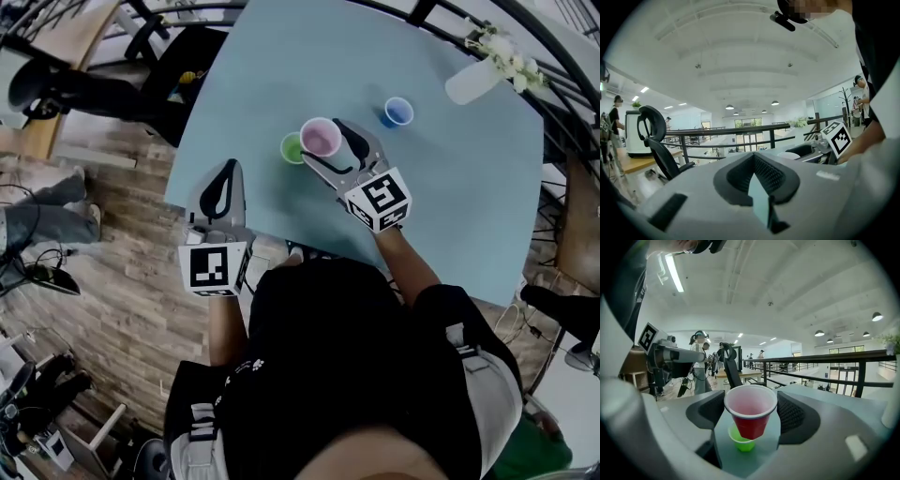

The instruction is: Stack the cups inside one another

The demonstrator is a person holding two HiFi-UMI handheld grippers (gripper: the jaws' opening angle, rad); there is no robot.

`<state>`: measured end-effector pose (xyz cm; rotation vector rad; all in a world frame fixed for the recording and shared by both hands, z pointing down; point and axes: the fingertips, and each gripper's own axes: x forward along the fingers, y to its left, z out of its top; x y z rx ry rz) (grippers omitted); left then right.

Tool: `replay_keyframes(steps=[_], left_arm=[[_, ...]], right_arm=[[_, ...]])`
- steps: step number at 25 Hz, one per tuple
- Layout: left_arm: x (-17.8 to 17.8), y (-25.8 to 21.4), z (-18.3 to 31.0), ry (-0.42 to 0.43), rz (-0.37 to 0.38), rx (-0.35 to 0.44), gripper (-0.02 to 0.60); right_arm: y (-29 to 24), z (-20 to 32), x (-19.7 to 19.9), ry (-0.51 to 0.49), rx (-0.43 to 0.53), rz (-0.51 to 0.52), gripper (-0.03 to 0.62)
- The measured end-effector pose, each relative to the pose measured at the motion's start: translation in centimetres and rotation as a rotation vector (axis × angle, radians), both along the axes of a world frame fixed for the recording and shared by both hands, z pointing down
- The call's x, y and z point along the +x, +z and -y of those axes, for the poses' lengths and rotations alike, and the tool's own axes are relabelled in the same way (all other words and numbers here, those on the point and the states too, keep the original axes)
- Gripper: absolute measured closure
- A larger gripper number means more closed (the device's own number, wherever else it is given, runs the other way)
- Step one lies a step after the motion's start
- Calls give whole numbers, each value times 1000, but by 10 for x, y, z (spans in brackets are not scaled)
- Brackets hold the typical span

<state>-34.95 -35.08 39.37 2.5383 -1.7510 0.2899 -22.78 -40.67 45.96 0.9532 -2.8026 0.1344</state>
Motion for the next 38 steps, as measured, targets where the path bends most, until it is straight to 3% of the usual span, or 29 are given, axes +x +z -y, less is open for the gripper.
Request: replay_keyframes(steps=[11, 38], left_arm=[[-40, 1, -8, -83, 7, -17, 591], [-48, 8, -11, -87, 27, -39, 591]], right_arm=[[40, 3, -39, -71, -56, -53, 247], [113, 4, -47, -81, -151, -193, 244]])
